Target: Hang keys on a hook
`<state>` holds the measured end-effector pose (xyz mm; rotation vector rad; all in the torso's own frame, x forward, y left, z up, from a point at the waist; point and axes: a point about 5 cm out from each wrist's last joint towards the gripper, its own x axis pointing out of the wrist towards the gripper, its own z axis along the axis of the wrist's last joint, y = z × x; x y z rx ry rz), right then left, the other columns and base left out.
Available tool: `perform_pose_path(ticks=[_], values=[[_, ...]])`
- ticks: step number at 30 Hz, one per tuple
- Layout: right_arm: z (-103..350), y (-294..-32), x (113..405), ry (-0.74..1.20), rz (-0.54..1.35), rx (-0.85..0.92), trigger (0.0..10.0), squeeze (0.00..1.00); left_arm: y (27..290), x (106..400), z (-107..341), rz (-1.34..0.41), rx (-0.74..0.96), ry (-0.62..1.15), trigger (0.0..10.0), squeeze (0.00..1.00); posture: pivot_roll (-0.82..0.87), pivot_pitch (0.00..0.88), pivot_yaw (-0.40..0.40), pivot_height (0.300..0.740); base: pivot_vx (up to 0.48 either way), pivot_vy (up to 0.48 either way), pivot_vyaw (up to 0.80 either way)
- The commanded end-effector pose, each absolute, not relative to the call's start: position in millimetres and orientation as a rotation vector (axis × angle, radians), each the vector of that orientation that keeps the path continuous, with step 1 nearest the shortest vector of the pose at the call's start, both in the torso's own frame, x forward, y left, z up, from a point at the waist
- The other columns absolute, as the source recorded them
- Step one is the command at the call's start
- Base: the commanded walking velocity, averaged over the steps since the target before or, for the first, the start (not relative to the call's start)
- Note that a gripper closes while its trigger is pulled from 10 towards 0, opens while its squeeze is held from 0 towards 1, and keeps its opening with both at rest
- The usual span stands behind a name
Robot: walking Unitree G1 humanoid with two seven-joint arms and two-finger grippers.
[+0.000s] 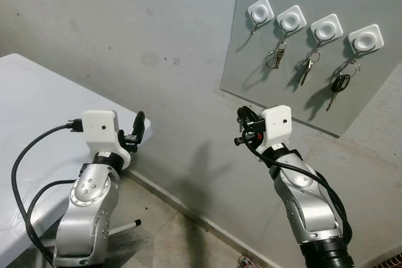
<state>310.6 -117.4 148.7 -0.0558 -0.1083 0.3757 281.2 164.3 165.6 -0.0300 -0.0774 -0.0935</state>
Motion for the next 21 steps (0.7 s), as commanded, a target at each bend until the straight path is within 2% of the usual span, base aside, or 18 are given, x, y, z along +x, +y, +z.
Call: perform_pose_path(ticks=[1, 9, 21], values=[[162.3, -114.3, 314.3, -0.163, 0.398, -0.055, 10.0, 0.00, 159.3, 284.4, 171.0, -0.125, -0.008, -0.098, 10.0, 0.00, -0.04, 0.000, -0.042, 0.740, 0.000, 0.000, 0.00], [179.3, -111.2, 324.8, -0.216, 0.408, -0.055, 10.0, 0.00, 149.2, 287.4, 174.8, -0.187, 0.010, -0.105, 10.0, 0.00, -0.05, 0.000, -0.034, 0.740, 0.000, 0.000, 0.00], [184.2, -104.8, 325.4, -0.237, 0.427, -0.033, 10.0, 0.00, 144.5, 288.1, 176.8, -0.222, 0.018, -0.108, 10.0, 0.00, -0.04, 0.003, -0.035, 0.740, 0.000, 0.000, 0.00]])
